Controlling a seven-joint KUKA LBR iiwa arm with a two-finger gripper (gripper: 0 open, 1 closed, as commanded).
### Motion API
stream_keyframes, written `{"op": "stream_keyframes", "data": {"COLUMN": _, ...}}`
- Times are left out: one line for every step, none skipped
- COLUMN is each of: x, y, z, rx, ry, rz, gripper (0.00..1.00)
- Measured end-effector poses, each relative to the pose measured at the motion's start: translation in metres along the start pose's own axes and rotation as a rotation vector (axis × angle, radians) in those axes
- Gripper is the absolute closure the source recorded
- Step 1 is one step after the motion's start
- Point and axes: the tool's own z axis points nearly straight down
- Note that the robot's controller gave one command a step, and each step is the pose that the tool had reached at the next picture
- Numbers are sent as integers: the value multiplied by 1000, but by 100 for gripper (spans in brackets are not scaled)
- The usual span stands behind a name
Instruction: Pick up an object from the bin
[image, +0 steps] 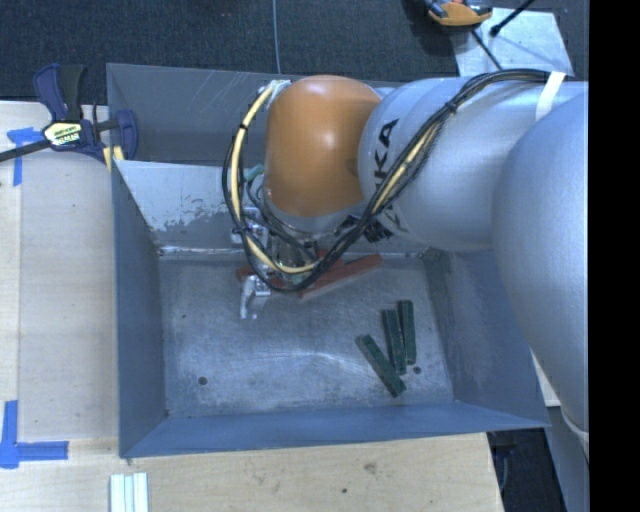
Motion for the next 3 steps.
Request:
{"op": "stream_keyframes", "data": {"x": -20, "y": -69, "z": 92, "rx": -4, "ry": -9, "rz": -189, "gripper": 100}}
{"op": "stream_keyframes", "data": {"x": -20, "y": -69, "z": 92, "rx": -4, "ry": -9, "rz": -188, "gripper": 100}}
{"op": "stream_keyframes", "data": {"x": -15, "y": -81, "z": -72, "rx": 0, "ry": -6, "rz": -151, "gripper": 100}}
